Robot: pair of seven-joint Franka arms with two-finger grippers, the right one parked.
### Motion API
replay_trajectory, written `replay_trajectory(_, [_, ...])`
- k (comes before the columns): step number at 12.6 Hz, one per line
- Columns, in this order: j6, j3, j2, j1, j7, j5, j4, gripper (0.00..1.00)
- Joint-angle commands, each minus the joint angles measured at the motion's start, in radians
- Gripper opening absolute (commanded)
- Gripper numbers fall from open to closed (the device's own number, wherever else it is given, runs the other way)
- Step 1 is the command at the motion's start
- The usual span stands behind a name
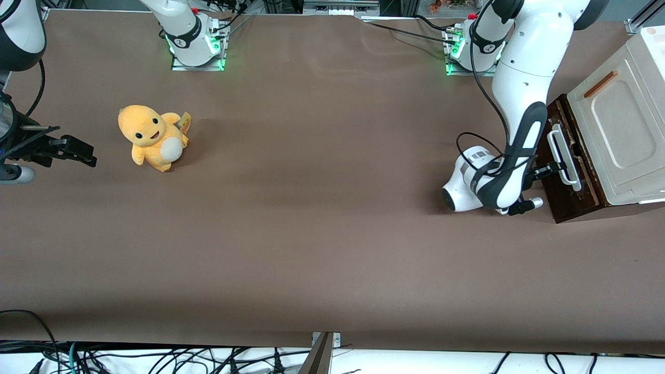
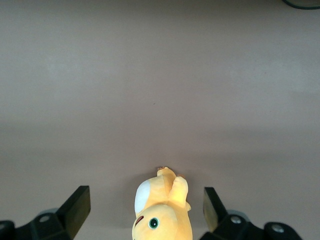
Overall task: Open lower drawer with left arm only
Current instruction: 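Close the left gripper around the white drawer handle, then pull the gripped handle away from the cabinet to slide the drawer out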
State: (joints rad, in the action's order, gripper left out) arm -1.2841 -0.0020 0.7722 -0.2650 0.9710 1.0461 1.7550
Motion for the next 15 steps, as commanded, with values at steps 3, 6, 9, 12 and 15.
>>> replay_trajectory(3, [0.017, -0.001, -0.005, -0.066, -0.028, -0.063, -0.038, 0.09])
replay_trajectory(6, [0.017, -0.001, -0.007, -0.097, -0.028, -0.101, -0.040, 0.09])
replay_trajectory(9, [0.040, -0.003, -0.007, -0.106, -0.029, -0.124, -0.064, 0.09])
replay_trajectory(12, [0.045, -0.003, -0.007, -0.115, -0.031, -0.126, -0.065, 0.09])
replay_trajectory(15, [0.048, -0.003, -0.007, -0.122, -0.035, -0.132, -0.066, 0.09])
